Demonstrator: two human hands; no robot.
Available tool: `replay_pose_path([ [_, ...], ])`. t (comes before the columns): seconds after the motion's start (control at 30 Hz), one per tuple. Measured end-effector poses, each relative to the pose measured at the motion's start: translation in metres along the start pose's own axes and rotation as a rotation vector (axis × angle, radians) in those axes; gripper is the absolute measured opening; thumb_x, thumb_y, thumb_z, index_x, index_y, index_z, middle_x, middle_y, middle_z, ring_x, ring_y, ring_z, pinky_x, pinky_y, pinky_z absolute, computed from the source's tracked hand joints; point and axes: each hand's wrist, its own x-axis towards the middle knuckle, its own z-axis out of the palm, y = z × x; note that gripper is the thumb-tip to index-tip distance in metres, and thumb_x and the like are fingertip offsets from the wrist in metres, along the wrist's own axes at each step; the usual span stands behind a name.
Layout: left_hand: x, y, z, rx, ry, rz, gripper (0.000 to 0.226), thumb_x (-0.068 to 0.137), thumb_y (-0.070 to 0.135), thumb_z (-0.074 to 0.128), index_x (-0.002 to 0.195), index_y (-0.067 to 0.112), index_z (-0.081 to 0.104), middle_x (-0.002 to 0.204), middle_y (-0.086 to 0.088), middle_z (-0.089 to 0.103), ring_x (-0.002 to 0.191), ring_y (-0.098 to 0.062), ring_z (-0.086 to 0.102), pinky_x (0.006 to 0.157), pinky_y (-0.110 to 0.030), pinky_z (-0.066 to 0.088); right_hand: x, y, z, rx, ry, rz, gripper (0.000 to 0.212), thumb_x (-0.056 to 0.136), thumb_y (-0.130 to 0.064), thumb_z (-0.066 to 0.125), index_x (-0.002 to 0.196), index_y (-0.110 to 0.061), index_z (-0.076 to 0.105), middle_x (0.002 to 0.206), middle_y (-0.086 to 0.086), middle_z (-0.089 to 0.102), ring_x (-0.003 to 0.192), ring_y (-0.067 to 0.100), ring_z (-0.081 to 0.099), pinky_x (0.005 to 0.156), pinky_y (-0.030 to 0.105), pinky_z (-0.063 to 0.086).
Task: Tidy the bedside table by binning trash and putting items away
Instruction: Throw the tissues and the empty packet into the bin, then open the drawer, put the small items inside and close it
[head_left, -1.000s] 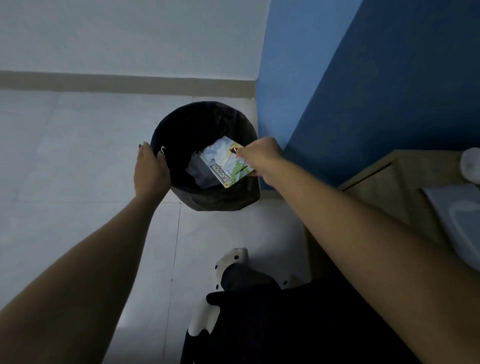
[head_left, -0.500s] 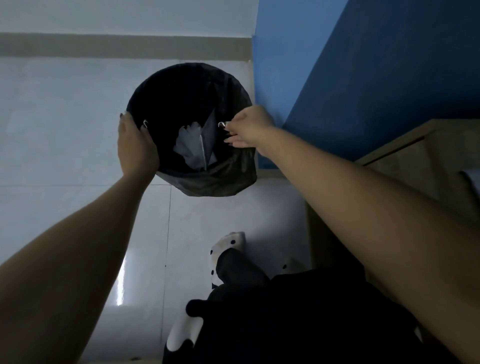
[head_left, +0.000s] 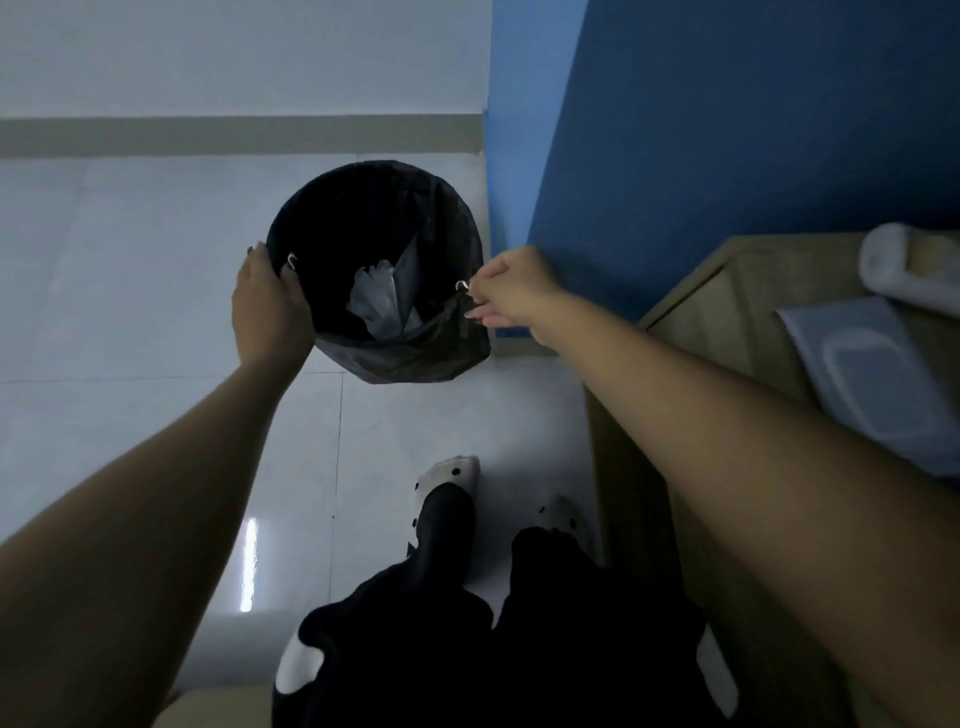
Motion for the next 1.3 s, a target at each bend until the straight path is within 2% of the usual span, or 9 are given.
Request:
replay_pose_path([
  [0.03, -0.011, 0.003, -0.006, 0.001, -0.001, 0.010, 0.041, 0.100, 0.018, 0.032, 0.136, -0.002, 0.039, 0.141, -0.022, 0.045, 0.131, -0.034, 0.041, 0.107, -0.040, 0.031, -0.012, 0.003, -0.003, 0.005, 0.005, 0.004, 0.002, 0.086, -0.005, 0.064, 0.088, -0.006, 0.065, 0.087, 0.015, 0.071, 0.078, 0.025, 0.074, 0.076, 0.036, 0.062],
  [0.13, -0.044, 0.008, -0.022, 0.008, -0.011, 0.026, 0.038, 0.100, 0.019, 0.033, 0.130, -0.002, 0.044, 0.134, -0.024, 0.050, 0.123, -0.038, 0.046, 0.101, -0.043, 0.035, -0.049, 0.015, -0.014, 0.011, 0.031, 0.015, 0.017, 0.083, -0.003, 0.065, 0.070, -0.013, 0.061, 0.082, 0.014, 0.071, 0.079, 0.027, 0.074, 0.076, 0.039, 0.061],
  [0.37, -0.131, 0.024, -0.072, -0.018, 0.031, 0.136, 0.034, 0.099, 0.015, 0.034, 0.122, -0.005, 0.050, 0.124, -0.029, 0.056, 0.116, -0.042, 0.050, 0.096, -0.045, 0.039, -0.157, 0.054, -0.061, 0.067, 0.136, -0.049, 0.016, 0.083, -0.003, 0.063, 0.071, -0.014, 0.061, 0.080, 0.012, 0.069, 0.075, 0.026, 0.072, 0.073, 0.037, 0.061],
  [0.63, -0.197, 0.067, -0.147, -0.062, 0.056, 0.290, 0.027, 0.096, 0.014, 0.038, 0.109, -0.001, 0.057, 0.105, -0.029, 0.062, 0.094, -0.046, 0.058, 0.077, -0.047, 0.046, -0.301, 0.079, -0.110, 0.203, 0.221, -0.042, 0.024, 0.089, -0.001, 0.055, 0.069, -0.015, 0.056, 0.072, 0.009, 0.064, 0.052, 0.015, 0.062, 0.043, 0.019, 0.049],
  [0.8, -0.219, 0.110, -0.167, -0.107, 0.022, 0.342, 0.025, 0.094, 0.015, 0.037, 0.076, 0.006, 0.052, 0.078, -0.021, 0.061, 0.071, -0.039, 0.056, 0.059, -0.036, 0.038, -0.343, 0.100, -0.145, 0.233, 0.292, -0.031, 0.017, 0.088, -0.004, 0.058, 0.074, -0.014, 0.058, 0.072, 0.007, 0.067, 0.059, 0.018, 0.066, 0.055, 0.028, 0.054],
  [0.97, -0.252, 0.139, -0.168, -0.154, -0.033, 0.329, 0.030, 0.094, 0.015, 0.043, 0.117, 0.007, 0.061, 0.107, -0.020, 0.068, 0.098, -0.040, 0.062, 0.079, -0.043, 0.049, -0.370, 0.125, -0.166, 0.205, 0.372, -0.048, 0.019, 0.090, -0.003, 0.052, 0.075, -0.013, 0.061, 0.074, 0.006, 0.068, 0.056, 0.014, 0.063, 0.048, 0.021, 0.052],
  [1.13, -0.276, 0.171, -0.149, -0.196, -0.096, 0.385, 0.026, 0.094, 0.014, 0.045, 0.111, 0.006, 0.062, 0.105, -0.018, 0.069, 0.096, -0.036, 0.063, 0.077, -0.037, 0.047, -0.374, 0.145, -0.183, 0.025, 0.538, -0.161, 0.027, 0.090, -0.010, 0.054, 0.067, -0.019, 0.064, 0.076, 0.009, 0.072, 0.077, 0.025, 0.070, 0.074, 0.040, 0.057],
  [1.23, -0.287, 0.187, -0.128, -0.216, -0.152, 0.430, 0.024, 0.094, 0.017, 0.044, 0.106, 0.009, 0.063, 0.105, -0.014, 0.069, 0.095, -0.034, 0.064, 0.075, -0.036, 0.047, -0.370, 0.155, -0.188, -0.070, 0.645, -0.183, 0.021, 0.091, -0.011, 0.057, 0.087, 0.004, 0.071, 0.089, 0.020, 0.073, 0.090, 0.029, 0.069, 0.081, 0.042, 0.053],
  [1.3, -0.293, 0.196, -0.112, -0.230, -0.177, 0.450, 0.026, 0.095, 0.017, 0.044, 0.112, 0.010, 0.063, 0.108, -0.012, 0.069, 0.097, -0.031, 0.064, 0.078, -0.036, 0.050, -0.363, 0.161, -0.188, -0.100, 0.687, -0.194, 0.021, 0.091, -0.010, 0.056, 0.095, 0.006, 0.069, 0.095, 0.020, 0.073, 0.093, 0.029, 0.068, 0.081, 0.039, 0.052],
])
